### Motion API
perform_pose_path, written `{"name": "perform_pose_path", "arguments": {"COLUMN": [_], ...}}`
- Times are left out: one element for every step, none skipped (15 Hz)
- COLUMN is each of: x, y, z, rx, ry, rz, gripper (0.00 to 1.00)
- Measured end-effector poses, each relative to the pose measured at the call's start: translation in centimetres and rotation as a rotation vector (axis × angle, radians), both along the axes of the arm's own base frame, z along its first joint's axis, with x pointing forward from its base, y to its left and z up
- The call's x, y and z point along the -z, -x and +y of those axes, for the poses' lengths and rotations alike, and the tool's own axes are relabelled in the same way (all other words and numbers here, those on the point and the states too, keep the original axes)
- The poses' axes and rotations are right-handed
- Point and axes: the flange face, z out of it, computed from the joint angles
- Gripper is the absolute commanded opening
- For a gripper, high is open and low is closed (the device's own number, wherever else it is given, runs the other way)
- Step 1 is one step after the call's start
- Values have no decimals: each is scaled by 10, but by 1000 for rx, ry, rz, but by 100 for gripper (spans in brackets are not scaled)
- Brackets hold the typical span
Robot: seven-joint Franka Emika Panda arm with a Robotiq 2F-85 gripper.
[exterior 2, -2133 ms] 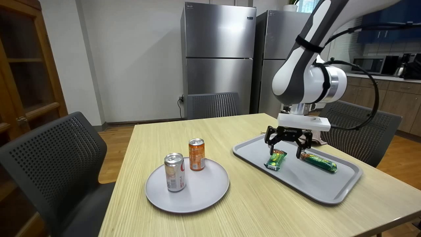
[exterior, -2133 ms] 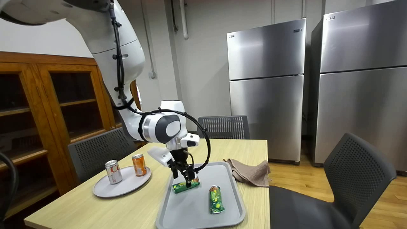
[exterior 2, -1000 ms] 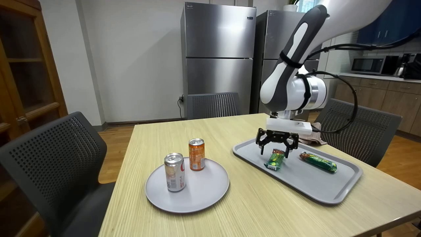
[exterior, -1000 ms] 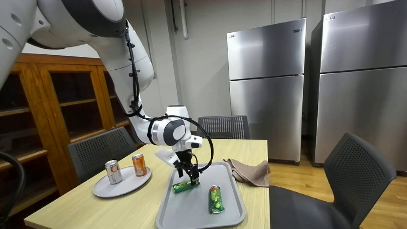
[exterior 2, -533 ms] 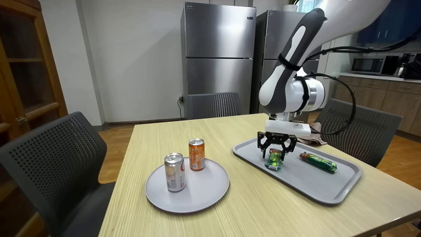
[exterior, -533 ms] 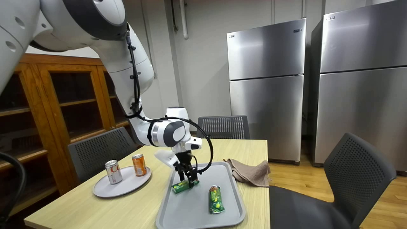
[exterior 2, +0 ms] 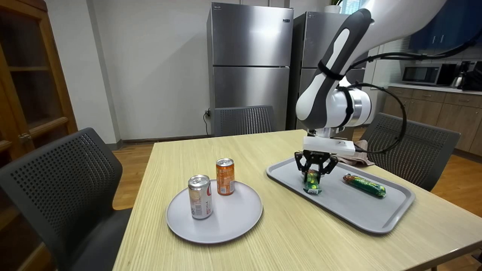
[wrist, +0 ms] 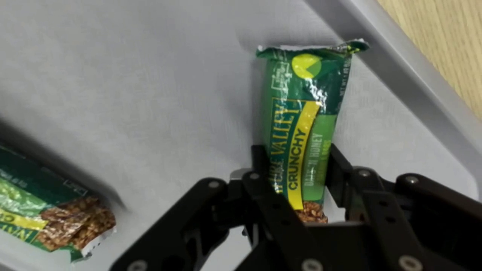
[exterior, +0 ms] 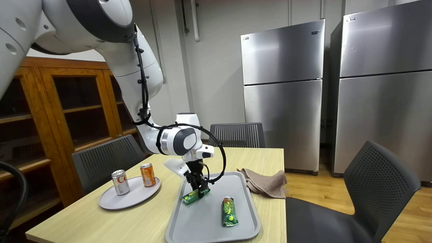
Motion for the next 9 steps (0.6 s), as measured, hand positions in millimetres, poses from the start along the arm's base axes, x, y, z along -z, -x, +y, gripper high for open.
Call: {"name": "perform_pose_path", "arguments": {"x": [-1, -4, -7, -12, -17, -24, -30, -38, -44], "y": [0, -1, -2, -4, -4, -5, -5, -3, -1], "z": [0, 1, 3, 4, 7, 10, 13, 17, 21], "rx": [-1, -4, -7, -12, -18, -27, -38, -53, -69], "ry": [0, 0, 0, 0, -1, -1, -2, -3, -3], "rz": [-2, -6, -12, -19, -28, -36, -44, -51, -57], "gripper": [16, 16, 16, 16, 16, 16, 16, 16, 16]}}
